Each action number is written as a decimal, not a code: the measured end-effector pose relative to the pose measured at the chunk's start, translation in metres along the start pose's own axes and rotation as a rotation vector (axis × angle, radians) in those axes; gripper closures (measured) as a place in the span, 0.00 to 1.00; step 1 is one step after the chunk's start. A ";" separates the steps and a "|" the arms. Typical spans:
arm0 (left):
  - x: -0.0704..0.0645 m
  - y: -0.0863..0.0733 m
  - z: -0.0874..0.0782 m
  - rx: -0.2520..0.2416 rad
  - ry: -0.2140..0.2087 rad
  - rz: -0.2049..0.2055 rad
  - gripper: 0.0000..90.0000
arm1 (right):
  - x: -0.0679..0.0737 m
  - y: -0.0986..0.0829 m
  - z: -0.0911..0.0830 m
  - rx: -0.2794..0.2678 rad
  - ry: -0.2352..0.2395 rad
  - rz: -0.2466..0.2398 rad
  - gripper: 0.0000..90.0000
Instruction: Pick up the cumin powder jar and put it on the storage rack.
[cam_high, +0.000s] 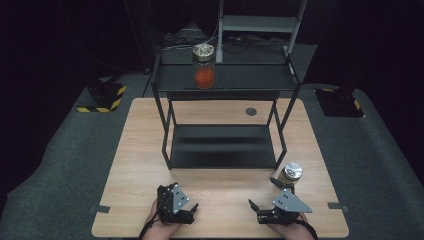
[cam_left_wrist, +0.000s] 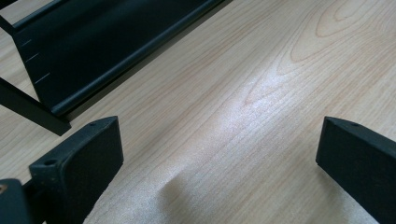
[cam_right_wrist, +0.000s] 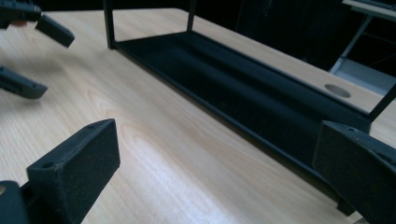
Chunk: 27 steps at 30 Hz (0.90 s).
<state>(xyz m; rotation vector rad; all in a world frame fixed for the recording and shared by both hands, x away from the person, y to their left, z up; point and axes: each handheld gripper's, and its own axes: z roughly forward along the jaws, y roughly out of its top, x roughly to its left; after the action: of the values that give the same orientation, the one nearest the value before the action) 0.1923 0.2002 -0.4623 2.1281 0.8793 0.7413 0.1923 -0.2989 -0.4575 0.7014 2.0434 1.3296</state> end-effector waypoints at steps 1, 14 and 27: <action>0.000 0.000 0.000 0.000 0.000 -0.002 0.01 | 0.000 0.000 -0.001 -0.006 -0.004 0.001 0.00; 0.001 -0.001 0.000 -0.004 0.001 -0.010 0.01 | -0.011 0.004 -0.007 -0.043 -0.035 0.032 0.00; -0.002 0.000 0.000 -0.002 0.002 0.010 0.01 | -0.022 0.000 -0.015 -0.067 -0.105 0.068 0.00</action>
<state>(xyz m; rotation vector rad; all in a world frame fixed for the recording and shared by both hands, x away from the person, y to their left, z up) 0.1913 0.1992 -0.4629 2.1318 0.8695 0.7492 0.1967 -0.3236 -0.4484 0.7992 1.8993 1.3634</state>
